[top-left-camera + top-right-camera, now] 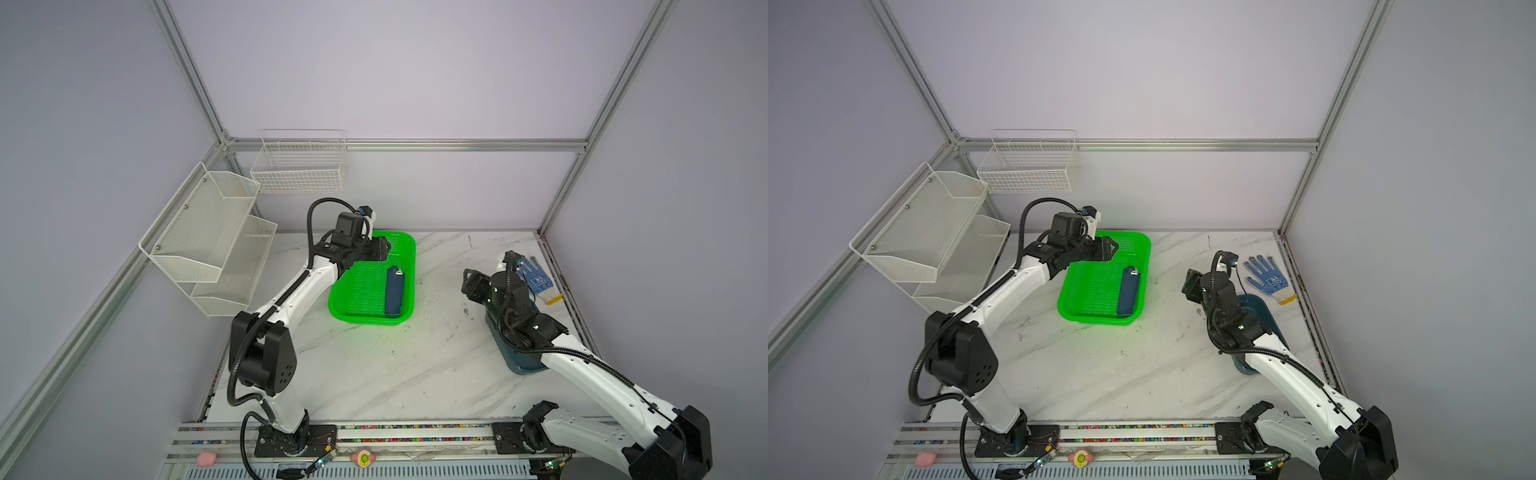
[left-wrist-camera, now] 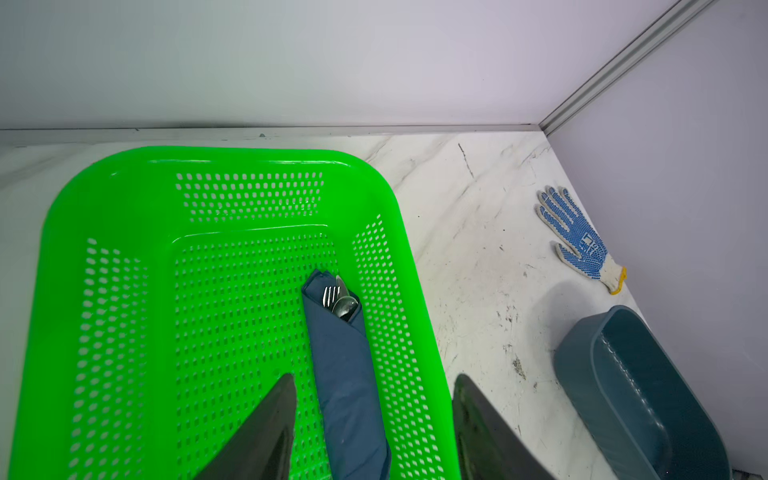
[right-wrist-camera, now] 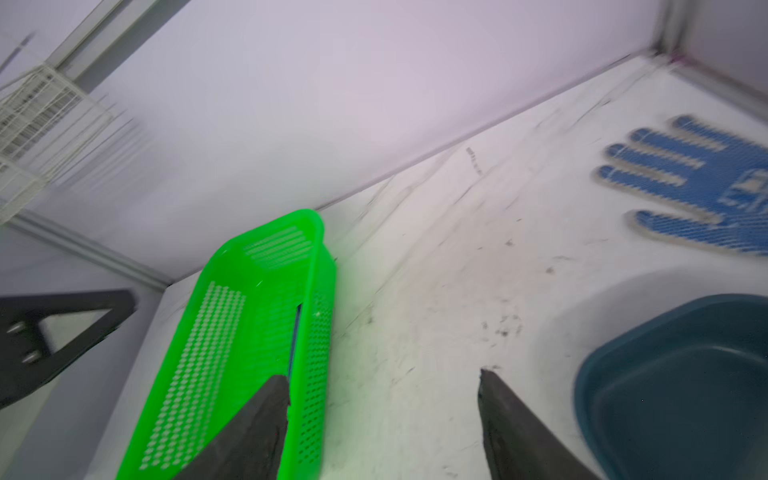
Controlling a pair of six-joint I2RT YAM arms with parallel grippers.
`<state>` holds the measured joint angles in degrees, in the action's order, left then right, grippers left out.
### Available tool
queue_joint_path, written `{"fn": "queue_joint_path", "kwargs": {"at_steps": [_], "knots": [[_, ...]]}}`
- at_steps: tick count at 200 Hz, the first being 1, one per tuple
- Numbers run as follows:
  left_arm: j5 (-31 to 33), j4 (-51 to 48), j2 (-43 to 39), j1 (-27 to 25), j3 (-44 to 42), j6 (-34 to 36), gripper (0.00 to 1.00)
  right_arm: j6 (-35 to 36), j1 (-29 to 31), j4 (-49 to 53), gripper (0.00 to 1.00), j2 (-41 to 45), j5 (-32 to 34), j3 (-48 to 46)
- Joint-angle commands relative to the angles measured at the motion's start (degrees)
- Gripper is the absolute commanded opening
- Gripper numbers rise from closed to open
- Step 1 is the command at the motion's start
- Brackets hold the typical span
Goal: Place the utensils on the paper napkin and roll it up
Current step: 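Open the left gripper to release the roll in the basket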
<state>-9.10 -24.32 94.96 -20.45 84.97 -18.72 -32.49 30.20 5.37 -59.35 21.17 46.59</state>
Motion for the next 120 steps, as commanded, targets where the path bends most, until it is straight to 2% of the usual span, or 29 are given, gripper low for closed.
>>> {"fn": "queue_joint_path", "kwargs": {"at_steps": [1,19,46,59,73,79,99,120], "knots": [[6.7,8.5,-9.3,-0.4,-12.4,2.9,0.62,4.8,-3.8,0.4,0.8,3.6,9.1,-3.9],[13.3,12.9,-20.2,-0.1,-23.2,3.6,0.67,10.4,-6.4,-2.8,0.86,4.8,13.9,-6.6],[26.1,19.3,-33.9,0.5,-38.6,5.0,0.89,17.7,-10.3,-10.3,0.89,3.0,18.2,-10.2],[32.9,21.8,-39.3,0.9,-44.1,5.3,1.0,20.4,-12.4,-16.3,0.89,1.1,18.0,-13.2],[39.8,24.3,-44.0,1.7,-49.4,6.1,1.0,21.1,-15.0,-22.4,0.9,-1.9,16.3,-15.7],[41.2,26.9,-45.5,2.4,-51.6,9.0,1.0,21.4,-15.7,-24.2,0.9,-3.2,15.2,-16.2],[42.2,35.9,-47.5,7.2,-58.3,12.4,1.0,25.9,-16.7,-35.2,0.92,-8.8,12.4,-19.0],[43.0,39.6,-45.1,12.0,-60.6,12.3,1.0,28.3,-18.2,-46.3,0.92,-16.1,8.8,-20.9]]}}
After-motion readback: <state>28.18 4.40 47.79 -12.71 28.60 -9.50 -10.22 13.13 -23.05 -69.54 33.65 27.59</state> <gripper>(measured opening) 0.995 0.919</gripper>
